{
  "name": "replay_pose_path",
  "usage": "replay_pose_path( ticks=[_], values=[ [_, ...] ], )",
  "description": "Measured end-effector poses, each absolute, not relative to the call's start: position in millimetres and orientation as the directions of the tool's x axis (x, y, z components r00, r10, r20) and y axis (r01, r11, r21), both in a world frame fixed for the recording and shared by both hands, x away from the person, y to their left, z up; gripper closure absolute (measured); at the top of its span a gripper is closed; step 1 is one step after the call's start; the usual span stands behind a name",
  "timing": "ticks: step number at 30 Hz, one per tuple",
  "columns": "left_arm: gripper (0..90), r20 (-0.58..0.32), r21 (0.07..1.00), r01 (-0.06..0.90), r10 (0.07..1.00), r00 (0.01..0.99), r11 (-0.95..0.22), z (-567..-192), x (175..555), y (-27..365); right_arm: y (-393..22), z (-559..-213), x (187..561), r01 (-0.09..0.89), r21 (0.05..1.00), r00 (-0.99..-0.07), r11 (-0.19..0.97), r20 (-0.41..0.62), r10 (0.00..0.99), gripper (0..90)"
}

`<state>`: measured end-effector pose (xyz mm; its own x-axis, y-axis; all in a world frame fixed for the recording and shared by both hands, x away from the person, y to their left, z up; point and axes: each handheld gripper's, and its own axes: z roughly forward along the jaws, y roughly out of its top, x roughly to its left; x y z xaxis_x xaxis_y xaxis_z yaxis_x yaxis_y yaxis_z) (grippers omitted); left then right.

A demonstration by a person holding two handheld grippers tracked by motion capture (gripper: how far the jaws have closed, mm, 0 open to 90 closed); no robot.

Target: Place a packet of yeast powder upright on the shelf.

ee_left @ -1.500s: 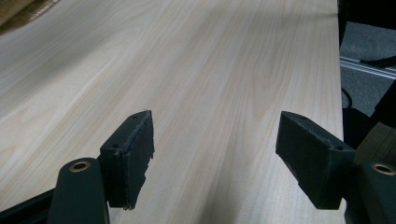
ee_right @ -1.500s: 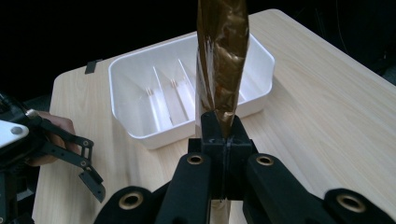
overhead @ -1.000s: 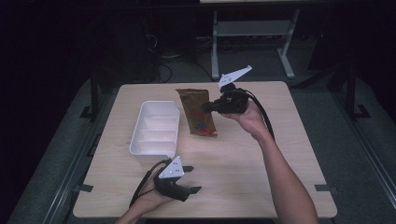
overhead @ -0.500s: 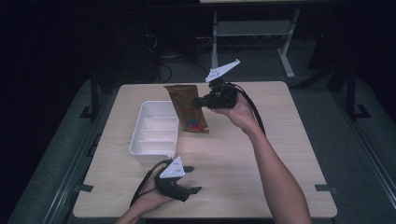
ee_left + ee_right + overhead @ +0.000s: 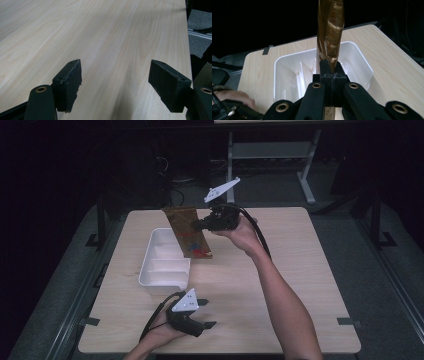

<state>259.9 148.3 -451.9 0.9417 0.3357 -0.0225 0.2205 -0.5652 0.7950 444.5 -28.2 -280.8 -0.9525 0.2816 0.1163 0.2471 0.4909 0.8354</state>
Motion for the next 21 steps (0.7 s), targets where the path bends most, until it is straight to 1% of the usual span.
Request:
replay_pose_path(
  ticks=[21],
  values=[
    [26.1,-0.032,0.802,0.23,0.344,0.938,-0.552,-450.9,261.2,152.8,16.9,-275.2,466.6,0.237,0.834,-0.958,0.498,0.117,0.26,89.9]
  ],
)
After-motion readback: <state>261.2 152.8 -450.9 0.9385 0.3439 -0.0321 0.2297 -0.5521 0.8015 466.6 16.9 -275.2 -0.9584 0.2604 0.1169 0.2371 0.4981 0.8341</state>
